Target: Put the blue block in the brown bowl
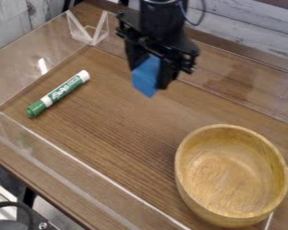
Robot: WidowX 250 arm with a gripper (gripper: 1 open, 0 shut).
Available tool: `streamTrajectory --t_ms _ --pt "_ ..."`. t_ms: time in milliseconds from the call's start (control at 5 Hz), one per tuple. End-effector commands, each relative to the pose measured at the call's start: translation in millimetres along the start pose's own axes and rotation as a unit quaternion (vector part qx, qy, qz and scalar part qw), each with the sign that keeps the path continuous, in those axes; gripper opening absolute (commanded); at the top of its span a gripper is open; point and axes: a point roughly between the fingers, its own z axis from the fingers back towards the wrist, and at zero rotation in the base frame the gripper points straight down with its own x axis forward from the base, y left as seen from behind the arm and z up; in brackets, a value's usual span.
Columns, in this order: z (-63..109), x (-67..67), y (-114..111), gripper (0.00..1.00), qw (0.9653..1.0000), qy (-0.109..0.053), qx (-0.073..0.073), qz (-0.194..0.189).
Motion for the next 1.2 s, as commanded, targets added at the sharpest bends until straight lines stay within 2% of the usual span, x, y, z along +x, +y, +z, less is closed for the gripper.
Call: streamTrajectory --t_ms 0,400,600,800,1000 --pt "17.5 -8.9 -26.0 0.00 0.9998 -0.020 -0.006 -0.003" --pt "26.6 -28.2 -69.5 0.00 0.9996 -0.022 -0.016 0.008" --pt "26.1 -33.0 -92.9 0.00 0.9994 -0.024 -0.015 0.020" --pt "21.5 -35.6 -116.0 0.00 0.9991 -0.030 -0.014 0.025" --pt "7.9 -38.8 -125.4 0.00 0.9986 -0.042 -0.016 0.028"
